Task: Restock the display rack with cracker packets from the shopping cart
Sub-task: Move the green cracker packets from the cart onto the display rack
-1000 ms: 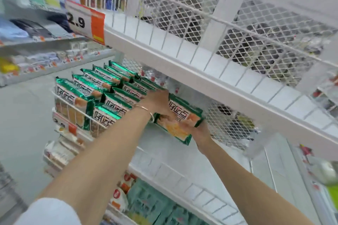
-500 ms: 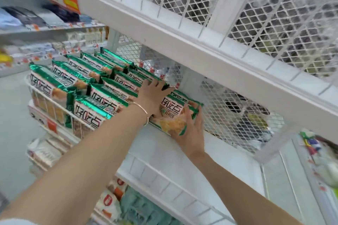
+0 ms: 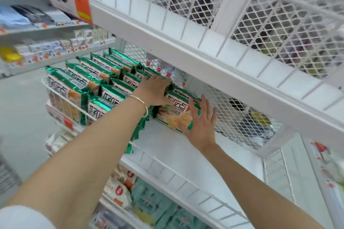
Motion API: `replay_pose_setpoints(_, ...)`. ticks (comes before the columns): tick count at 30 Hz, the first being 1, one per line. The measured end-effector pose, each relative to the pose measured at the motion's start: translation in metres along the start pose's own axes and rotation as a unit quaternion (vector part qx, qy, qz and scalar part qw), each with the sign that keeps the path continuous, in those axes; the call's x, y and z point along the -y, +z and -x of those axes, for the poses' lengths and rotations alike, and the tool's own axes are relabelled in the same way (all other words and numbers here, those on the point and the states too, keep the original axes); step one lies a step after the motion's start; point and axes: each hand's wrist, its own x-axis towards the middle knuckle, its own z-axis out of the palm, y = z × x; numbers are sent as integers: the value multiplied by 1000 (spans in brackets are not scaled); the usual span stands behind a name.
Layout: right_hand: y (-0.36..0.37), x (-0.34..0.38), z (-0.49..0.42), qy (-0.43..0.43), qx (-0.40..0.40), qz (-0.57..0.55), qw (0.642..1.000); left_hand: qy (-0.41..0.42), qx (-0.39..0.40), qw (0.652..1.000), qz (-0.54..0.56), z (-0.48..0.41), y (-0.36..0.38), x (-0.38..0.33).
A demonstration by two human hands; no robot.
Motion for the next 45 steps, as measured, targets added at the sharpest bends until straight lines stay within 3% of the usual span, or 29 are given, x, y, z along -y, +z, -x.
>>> replay_pose_setpoints(8, -83, 119, -28, 25, 71, -111, 991, -75, -16, 997, -10, 118, -48, 112)
replay_pose_setpoints(15, -95, 302, -45, -13, 74, -120, 990, -129, 42, 991, -12, 248, -70, 257)
replay_pose_setpoints(20, -84, 445, -44, -78, 139, -172, 972, -204, 70, 976, 6, 339, -82, 354)
replay_pose_setpoints(27, -45, 600, -42, -204, 230, -197, 931, -345, 117, 930, 43, 441, -86, 460)
replay_pose_setpoints(33, -8, 687, -66, -272, 327, -192, 885, -456, 89, 877, 119, 508, -73, 530)
replay_pose_setpoints(35, 9, 712, -83, -252, 368, -224, 867, -506, 67, 845, 158, 524, -70, 550)
replay_pose_setpoints(37, 21, 735, -105, -165, 419, -307, 838, -538, 30, 816, 208, 532, -70, 563)
replay_pose_setpoints(40, 37, 764, -138, 25, 483, -403, 777, -582, -12, 772, 256, 536, -69, 578)
replay_pose_setpoints(45, 92, 804, -170, 194, 575, -468, 642, -621, -62, 726, 290, 531, -59, 594)
